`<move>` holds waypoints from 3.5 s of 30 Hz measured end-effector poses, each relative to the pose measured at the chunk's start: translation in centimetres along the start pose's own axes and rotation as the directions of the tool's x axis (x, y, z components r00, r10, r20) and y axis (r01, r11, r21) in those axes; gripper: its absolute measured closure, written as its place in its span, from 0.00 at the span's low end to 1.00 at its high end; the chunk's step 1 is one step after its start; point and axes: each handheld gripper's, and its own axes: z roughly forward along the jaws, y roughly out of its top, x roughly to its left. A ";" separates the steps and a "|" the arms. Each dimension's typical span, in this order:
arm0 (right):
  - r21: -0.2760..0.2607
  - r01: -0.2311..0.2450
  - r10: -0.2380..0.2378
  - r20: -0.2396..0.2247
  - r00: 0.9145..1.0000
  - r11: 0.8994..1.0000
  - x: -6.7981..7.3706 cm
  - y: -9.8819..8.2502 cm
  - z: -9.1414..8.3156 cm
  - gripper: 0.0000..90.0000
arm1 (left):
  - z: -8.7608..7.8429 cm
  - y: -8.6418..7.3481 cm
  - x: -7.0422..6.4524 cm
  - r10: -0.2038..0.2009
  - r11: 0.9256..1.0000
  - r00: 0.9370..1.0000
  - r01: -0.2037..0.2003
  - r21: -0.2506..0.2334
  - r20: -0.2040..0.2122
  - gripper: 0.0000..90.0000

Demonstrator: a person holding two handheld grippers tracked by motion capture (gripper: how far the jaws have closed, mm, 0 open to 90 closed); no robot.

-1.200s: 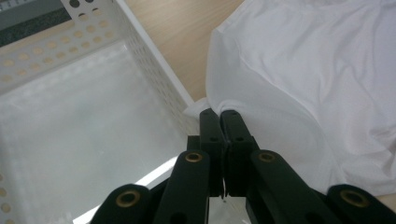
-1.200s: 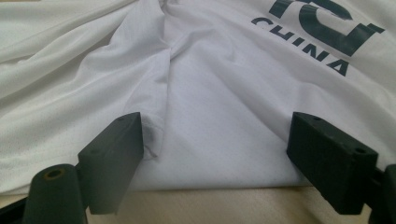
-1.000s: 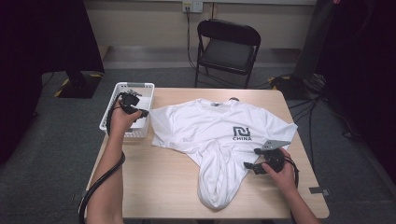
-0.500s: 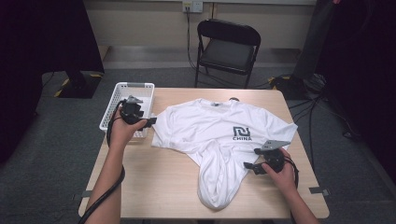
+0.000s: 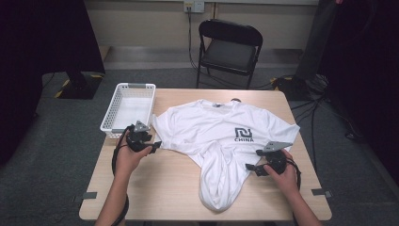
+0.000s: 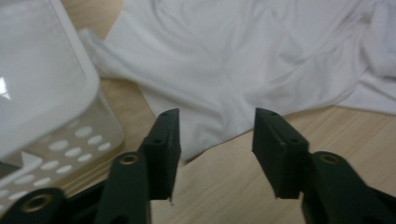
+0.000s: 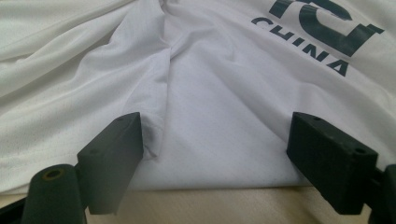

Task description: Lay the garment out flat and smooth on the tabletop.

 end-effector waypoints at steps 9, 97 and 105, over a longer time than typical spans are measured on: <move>0.000 -0.001 0.001 0.002 1.000 1.000 0.0 0.0 0.0 0.20 | 3.0 -1.7 0.5 -0.074 0.997 0.997 0.073 -0.033 -0.025 0.64; -0.074 -0.008 0.003 -0.066 0.998 0.997 2.5 1.8 -0.9 0.62 | 5.6 -0.9 -11.2 0.229 0.973 0.945 -0.228 -0.029 0.233 0.11; -0.018 -0.009 0.008 -0.053 0.999 1.000 2.9 2.3 0.7 0.68 | 5.6 -0.9 -11.2 0.227 0.974 0.946 -0.226 -0.028 0.232 0.11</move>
